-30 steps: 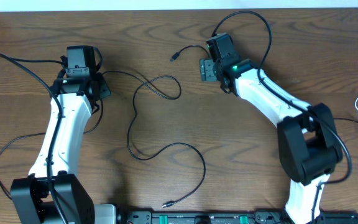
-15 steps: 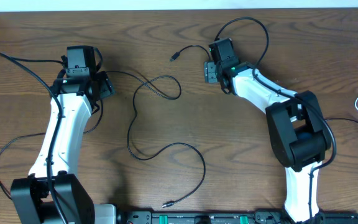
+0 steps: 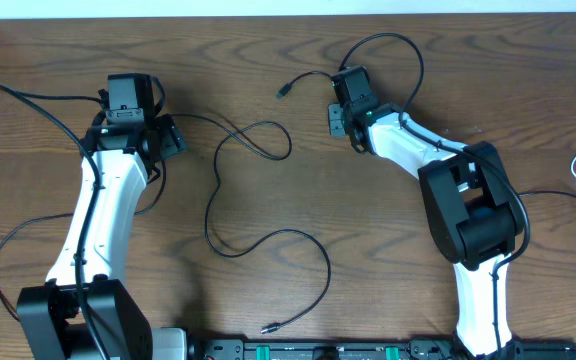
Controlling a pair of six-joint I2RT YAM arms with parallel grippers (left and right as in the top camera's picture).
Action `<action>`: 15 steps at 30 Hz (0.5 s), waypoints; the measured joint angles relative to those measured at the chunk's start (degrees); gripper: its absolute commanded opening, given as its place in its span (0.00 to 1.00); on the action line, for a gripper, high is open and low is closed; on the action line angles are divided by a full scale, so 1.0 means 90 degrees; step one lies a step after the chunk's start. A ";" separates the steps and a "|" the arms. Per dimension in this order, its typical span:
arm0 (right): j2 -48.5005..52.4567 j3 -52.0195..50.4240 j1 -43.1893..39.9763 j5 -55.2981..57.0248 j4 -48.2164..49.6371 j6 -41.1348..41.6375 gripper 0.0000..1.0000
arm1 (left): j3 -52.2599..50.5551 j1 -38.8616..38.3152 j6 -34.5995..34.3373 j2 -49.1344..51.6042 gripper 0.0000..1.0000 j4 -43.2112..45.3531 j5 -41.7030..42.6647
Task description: Untangle cables
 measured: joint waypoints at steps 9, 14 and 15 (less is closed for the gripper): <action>-0.0007 0.0085 -0.0049 0.0041 -0.0321 0.0216 0.01 | 0.0000 0.0000 0.0000 0.0000 0.90 0.0000 0.0000; -0.0097 0.0087 -0.0231 0.0151 -0.0617 0.0185 0.01 | 0.0000 0.0000 0.0000 0.0000 0.90 0.0000 0.0000; -0.0129 0.0085 -0.0287 0.0211 -0.0721 0.0165 0.01 | 0.0000 0.0000 0.0000 0.0000 0.90 0.0000 0.0000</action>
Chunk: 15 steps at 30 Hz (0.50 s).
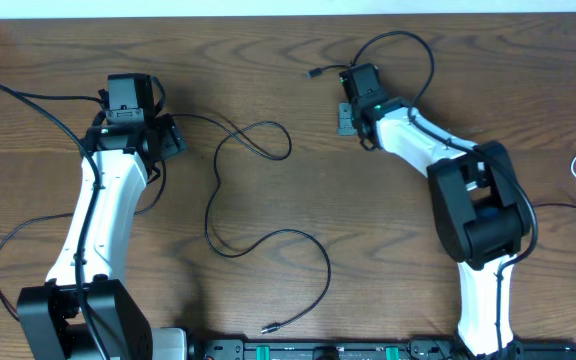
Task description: Untangle cables
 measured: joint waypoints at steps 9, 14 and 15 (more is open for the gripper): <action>-0.0986 -0.0175 -0.0811 0.0743 -0.0835 -0.0432 0.01 | 0.0000 0.0000 0.0000 0.0000 0.90 0.0000 0.0000; -0.2280 -0.0172 -0.1447 0.1078 -0.0976 -0.0653 0.01 | 0.0000 0.0000 0.0000 0.0000 0.90 0.0000 0.0000; -0.2458 -0.0172 -0.1576 0.1107 -0.0979 -0.0668 0.01 | 0.0000 0.0000 0.0000 0.0000 0.90 0.0000 0.0000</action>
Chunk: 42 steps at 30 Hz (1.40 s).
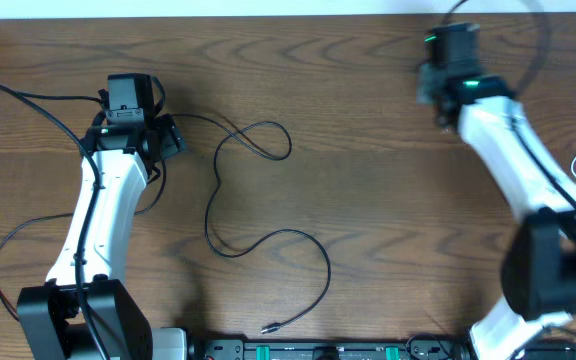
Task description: Untangle cables
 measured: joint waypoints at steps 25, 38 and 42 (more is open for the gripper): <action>-0.0578 0.0002 -0.3757 -0.0245 0.0369 -0.0809 0.01 | 0.0000 0.0000 0.0000 0.0000 0.90 0.0000 0.0000; -0.0534 0.0002 -0.3776 -0.0452 0.1955 -0.0979 0.01 | 0.0000 0.0000 0.0000 0.0000 0.90 0.0000 0.0000; -0.0209 0.0002 -0.3776 -0.0398 0.2288 -0.0981 0.01 | 0.0000 0.0000 0.0000 0.0000 0.90 0.0000 0.0000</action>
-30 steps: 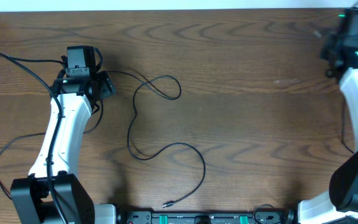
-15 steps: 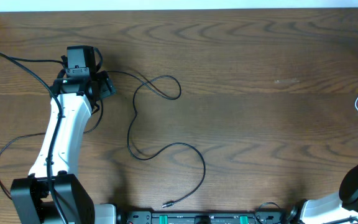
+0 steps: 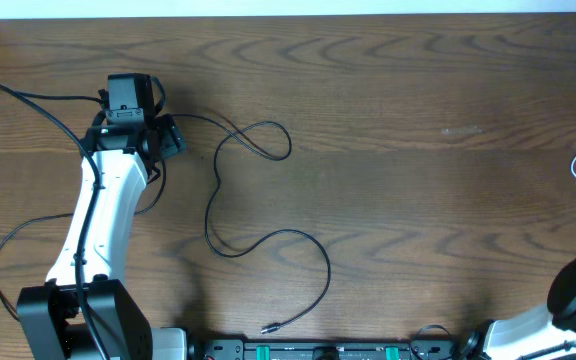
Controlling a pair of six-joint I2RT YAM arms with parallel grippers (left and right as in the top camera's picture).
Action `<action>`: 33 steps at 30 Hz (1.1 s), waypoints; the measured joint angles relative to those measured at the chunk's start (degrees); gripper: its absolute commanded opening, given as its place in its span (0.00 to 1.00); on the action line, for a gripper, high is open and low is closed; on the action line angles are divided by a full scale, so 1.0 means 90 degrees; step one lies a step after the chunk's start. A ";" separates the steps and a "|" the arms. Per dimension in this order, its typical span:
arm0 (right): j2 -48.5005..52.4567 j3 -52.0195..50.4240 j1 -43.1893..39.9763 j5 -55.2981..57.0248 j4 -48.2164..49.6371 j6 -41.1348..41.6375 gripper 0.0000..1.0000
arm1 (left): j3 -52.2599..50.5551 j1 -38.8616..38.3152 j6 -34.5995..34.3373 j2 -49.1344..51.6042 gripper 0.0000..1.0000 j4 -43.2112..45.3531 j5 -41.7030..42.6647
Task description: Untangle cables
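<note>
A long black cable (image 3: 215, 205) snakes over the table's middle, with a loop (image 3: 268, 140) at its top and a plug end (image 3: 268, 327) near the front edge. Its other end runs into my left gripper (image 3: 171, 138), which looks shut on it at the far left. A white cable lies coiled at the right edge. Only the lower part of the right arm shows at the bottom right corner; its gripper is out of view.
Thin black leads (image 3: 33, 103) trail from the left arm over the left side of the table. A rail with green parts (image 3: 328, 350) runs along the front edge. A pale wall strip borders the far edge.
The right arm, which reached to the far right of the table's back edge with a black cable, has left the view along with that cable. The left arm and the long cable have not moved.
My right gripper held a second black cable at the back middle, its plug lying left of it. It then stood a little further right, then at the back right edge, and now it and that cable are out of frame. The left arm stayed put throughout.
</note>
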 measured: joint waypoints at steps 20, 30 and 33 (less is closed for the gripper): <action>0.1280 0.0000 0.0000 -0.0039 0.0211 -0.0063 0.90 | 0.0000 0.0000 0.0000 0.0000 0.90 0.0000 0.0000; 0.0704 0.0000 0.0534 -0.1212 -0.0789 -0.0078 0.99 | 0.0000 0.0000 0.0000 0.0000 0.91 0.0000 -0.0002; 0.0478 0.0002 0.1042 -0.1479 -0.1219 -0.0112 0.99 | 0.0000 0.0000 0.0000 0.0000 0.90 0.0000 0.0000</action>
